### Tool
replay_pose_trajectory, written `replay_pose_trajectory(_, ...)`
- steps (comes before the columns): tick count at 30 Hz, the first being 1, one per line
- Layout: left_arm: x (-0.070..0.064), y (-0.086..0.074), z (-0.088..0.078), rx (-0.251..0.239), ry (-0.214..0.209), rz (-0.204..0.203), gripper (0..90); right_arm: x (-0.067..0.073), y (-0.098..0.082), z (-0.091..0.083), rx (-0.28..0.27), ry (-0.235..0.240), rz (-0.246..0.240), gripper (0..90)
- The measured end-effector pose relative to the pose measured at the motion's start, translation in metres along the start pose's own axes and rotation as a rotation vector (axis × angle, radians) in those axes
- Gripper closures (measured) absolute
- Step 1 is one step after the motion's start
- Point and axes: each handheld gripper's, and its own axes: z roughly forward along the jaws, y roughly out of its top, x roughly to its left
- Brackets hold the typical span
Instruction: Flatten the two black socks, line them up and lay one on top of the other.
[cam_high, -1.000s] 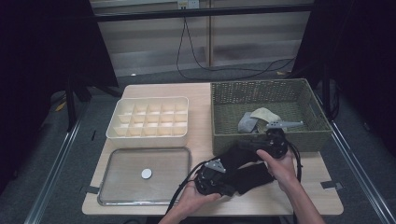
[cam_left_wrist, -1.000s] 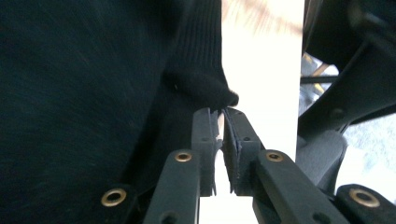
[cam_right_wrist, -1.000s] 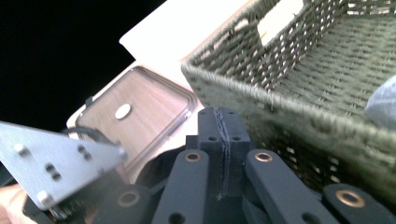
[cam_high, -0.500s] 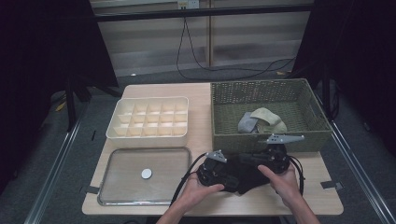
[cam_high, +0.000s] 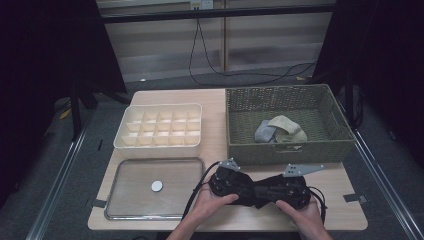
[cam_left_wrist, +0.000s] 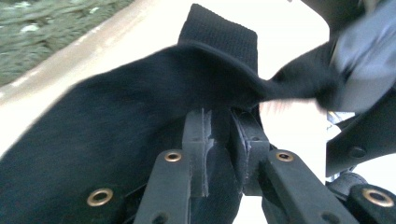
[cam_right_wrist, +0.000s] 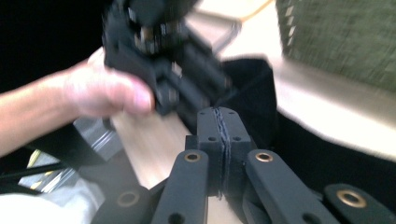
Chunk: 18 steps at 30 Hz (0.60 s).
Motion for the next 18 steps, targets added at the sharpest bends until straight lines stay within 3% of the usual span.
replay_pose_trajectory(4, 0.001, -0.003, -0.011, -0.009, 0.005, 0.000, 76.5, 0.002, -0.014, 0.003, 0.049, 0.001, 0.008, 88.7)
replay_pose_trajectory(10, -0.006, -0.008, -0.035, -0.043, 0.009, 0.037, 75.0, 0.009, -0.031, 0.010, 0.126, 0.013, 0.022, 88.5)
replay_pose_trajectory(18, -0.008, -0.022, -0.069, -0.117, 0.031, 0.029, 73.6, 0.014, -0.041, 0.016, 0.169, 0.014, 0.018, 87.8)
